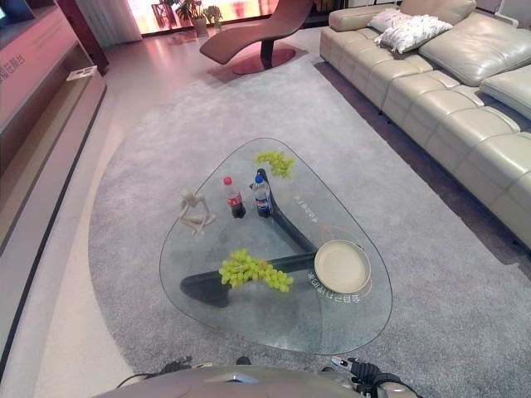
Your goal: Pick up fruits into the plate
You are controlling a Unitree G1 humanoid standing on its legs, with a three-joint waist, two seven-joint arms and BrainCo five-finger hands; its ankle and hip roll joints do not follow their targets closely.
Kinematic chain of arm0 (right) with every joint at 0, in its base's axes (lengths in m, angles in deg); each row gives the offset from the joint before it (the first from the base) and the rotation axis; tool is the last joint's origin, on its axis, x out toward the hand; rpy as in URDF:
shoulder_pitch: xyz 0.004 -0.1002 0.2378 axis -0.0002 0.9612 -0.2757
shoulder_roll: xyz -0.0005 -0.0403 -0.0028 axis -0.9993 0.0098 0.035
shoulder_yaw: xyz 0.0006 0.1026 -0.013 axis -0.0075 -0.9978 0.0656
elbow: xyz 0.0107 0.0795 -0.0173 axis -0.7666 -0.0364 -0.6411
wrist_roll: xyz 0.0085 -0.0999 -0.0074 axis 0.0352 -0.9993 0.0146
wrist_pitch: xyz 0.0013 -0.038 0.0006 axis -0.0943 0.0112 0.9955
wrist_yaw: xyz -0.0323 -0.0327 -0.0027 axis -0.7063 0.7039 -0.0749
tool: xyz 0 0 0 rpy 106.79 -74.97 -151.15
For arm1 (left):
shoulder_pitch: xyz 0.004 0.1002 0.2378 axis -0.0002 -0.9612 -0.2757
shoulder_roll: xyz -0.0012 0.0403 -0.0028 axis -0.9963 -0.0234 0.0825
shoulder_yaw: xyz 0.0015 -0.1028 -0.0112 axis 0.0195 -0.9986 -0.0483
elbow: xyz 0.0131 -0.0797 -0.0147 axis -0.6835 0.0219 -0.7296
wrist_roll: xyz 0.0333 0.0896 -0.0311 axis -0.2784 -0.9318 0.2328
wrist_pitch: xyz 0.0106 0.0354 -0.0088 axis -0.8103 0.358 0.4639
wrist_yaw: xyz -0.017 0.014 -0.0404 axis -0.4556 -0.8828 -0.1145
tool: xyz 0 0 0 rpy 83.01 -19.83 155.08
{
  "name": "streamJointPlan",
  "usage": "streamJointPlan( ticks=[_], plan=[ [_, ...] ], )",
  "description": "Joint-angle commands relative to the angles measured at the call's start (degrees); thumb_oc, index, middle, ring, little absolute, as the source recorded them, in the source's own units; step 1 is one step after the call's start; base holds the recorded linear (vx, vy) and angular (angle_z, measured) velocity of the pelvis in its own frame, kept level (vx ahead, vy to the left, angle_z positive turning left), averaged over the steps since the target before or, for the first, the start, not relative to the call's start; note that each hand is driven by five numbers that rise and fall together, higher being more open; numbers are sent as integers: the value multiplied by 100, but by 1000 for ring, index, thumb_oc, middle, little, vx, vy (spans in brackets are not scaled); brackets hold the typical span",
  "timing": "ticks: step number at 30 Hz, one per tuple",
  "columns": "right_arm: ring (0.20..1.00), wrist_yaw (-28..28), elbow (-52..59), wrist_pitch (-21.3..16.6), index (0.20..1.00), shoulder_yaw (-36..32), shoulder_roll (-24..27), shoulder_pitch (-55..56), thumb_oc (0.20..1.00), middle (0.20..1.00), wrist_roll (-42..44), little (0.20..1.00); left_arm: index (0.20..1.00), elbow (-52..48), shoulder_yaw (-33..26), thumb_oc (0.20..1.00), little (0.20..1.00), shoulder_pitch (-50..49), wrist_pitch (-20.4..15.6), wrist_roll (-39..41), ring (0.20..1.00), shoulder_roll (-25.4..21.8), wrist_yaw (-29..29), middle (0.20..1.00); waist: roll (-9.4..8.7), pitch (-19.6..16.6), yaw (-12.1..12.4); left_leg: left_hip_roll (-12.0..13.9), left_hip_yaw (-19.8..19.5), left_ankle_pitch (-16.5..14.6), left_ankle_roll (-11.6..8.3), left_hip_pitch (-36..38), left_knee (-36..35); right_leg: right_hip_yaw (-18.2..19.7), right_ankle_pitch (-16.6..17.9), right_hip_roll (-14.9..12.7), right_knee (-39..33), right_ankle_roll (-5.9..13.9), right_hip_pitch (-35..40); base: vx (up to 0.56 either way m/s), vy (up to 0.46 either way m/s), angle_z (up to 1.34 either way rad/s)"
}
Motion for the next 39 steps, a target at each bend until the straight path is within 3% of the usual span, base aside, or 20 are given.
streamJointPlan(
  ticks=[1, 7, 12, 18, 22, 30, 33, 39],
  plan=[
    [1000, 107, 6, 59, 1000, 255, -86, -541, 1000, 1000, -141, 1000, 1000, -126, 324, 1000, 1000, 608, -345, -433, 1000, -298, -290, 1000, -184, 399, 24, -520, 354, -595, 402, 198, 187, 324, 205, 109, 364, -64, -383, -5, 45, -4],
    [1000, 134, 232, 105, 1000, 346, 180, -717, 1000, 1000, -91, 1000, 1000, -946, 728, 1000, 1000, 1095, -275, -986, 1000, -623, -610, 1000, -69, 622, -50, -513, 349, -547, 388, -114, 290, 374, 256, 99, 424, -67, -732, -66, 64, -5],
    [1000, 146, 383, -6, 1000, 397, 399, -952, 1000, 1000, 98, 1000, 1000, -2038, 1040, 1000, 1000, 1678, 112, -1624, 1000, -1080, -932, 1000, 43, 983, -123, -533, 281, -465, 379, -458, 361, 433, 298, 98, 524, -86, -1109, -110, 47, -5],
    [1000, 105, 685, -94, 1000, 444, 589, -1159, 1000, 1000, 412, 1000, 1000, -3254, 1339, 1000, 1000, 2440, 683, -1727, 1000, -1835, -1135, 1000, 145, 1421, -195, -578, 180, -375, 365, -881, 456, 396, 315, 76, 706, -111, -1561, -67, 32, -1],
    [1000, 49, 775, -150, 1000, 456, 661, -1277, 1000, 1000, 556, 1000, 1000, -3673, 1510, 1000, 1000, 2908, 814, -1901, 1000, -2191, -1229, 1000, 219, 1661, -237, -611, 123, -336, 356, -1130, 529, 388, 306, 76, 837, -145, -1833, -56, 38, 0],
    [1000, 51, 991, -331, 1000, 499, 749, -1571, 1000, 1000, 993, 1000, 1000, -3676, 1927, 1000, 1000, 3999, 1137, -2668, 1000, -2548, -1172, 1000, 188, 2115, -298, -670, 33, -321, 372, -1684, 866, 357, 299, 61, 1258, -137, -2428, -47, -18, -1],
    [1000, 56, 1037, -428, 1000, 457, 824, -1785, 1000, 1000, 1125, 1000, 1000, -3554, 2131, 1000, 1000, 4541, 1466, -2635, 1000, -2547, -1041, 1000, 222, 2327, -373, -724, 33, -296, 393, -1930, 989, 379, 317, 43, 1457, -109, -2745, -42, 46, -3],
    [1000, 40, 1283, -453, 1000, 475, 844, -1983, 1000, 1000, 1178, 1000, 1000, -3120, 2347, 1000, 1000, 5160, 1676, -2813, 1000, -2520, -919, 1000, 199, 2355, -462, -762, 59, -270, 420, -2490, 1195, 466, 355, 55, 1710, -60, -3362, -22, 4, -7]
  ],
)
